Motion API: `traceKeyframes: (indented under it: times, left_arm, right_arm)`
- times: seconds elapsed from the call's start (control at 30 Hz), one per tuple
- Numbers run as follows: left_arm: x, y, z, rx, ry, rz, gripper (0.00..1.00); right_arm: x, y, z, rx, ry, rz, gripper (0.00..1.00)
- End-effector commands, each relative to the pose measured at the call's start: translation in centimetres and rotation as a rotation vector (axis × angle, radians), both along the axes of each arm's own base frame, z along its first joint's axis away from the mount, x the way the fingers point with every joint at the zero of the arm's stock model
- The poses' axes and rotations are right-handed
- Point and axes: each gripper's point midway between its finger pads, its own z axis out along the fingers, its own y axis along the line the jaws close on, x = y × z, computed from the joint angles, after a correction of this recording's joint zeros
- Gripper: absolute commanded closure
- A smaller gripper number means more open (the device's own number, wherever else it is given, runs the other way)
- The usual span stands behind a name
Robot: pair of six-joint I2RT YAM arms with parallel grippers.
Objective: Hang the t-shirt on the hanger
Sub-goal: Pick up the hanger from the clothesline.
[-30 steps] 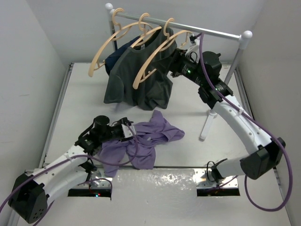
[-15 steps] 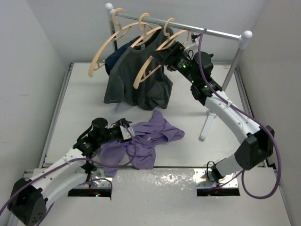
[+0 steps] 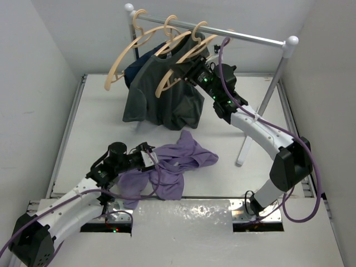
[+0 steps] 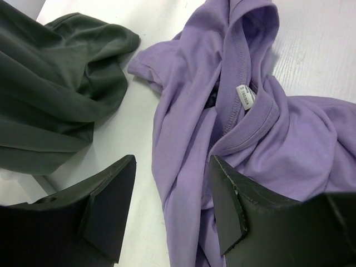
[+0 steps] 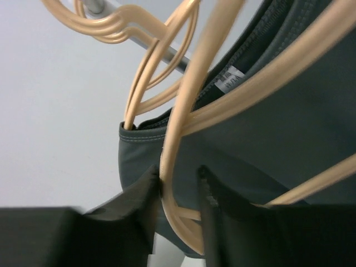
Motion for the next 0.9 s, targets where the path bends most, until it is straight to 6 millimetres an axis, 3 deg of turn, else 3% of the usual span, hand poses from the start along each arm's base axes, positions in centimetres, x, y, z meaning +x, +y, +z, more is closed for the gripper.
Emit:
traceKeyframes:
  times: [0.0,0.2,0.43,0.7,0.8,0.87]
  left_arm:
    - [0.0,-0.1,0.6,-0.027,-0.015,0.004,0.47]
    - [0.1,-0.2,0.9,-0.031,-0.025,0.006,0.47]
    - [0.3,-0.3,1.6,-0.043,-0.037,0.009,0.47]
    - [1.2,-1.1,5.1,-0.104,-0.090,0.007,0.47]
    - [1.3,-1.2,5.7,-0.117,-0.108,0.004,0.47]
    - [1.4,-1.3,6.3,-0.129,-0.115,0.007,0.47]
  right_arm:
    - [-0.2,-0.4,4.8,0.097,-0.105,-0.027,0.75]
    - [-0.5,-0.7,4.8,0.094,-0.112,-0.041,0.90]
    - [-1.0,-1.5,5.7,0.056,-0.156,-0.061,1.00]
    - [-2.5,-1.2,8.2,-0.056,-0.290,-0.013,1.00]
    - [-3.2,-0.9,8.4,-0.069,-0.310,0.018,1.00]
    - [-3.4,-0.8,7.4,-0.082,-0.296,0.034,1.00]
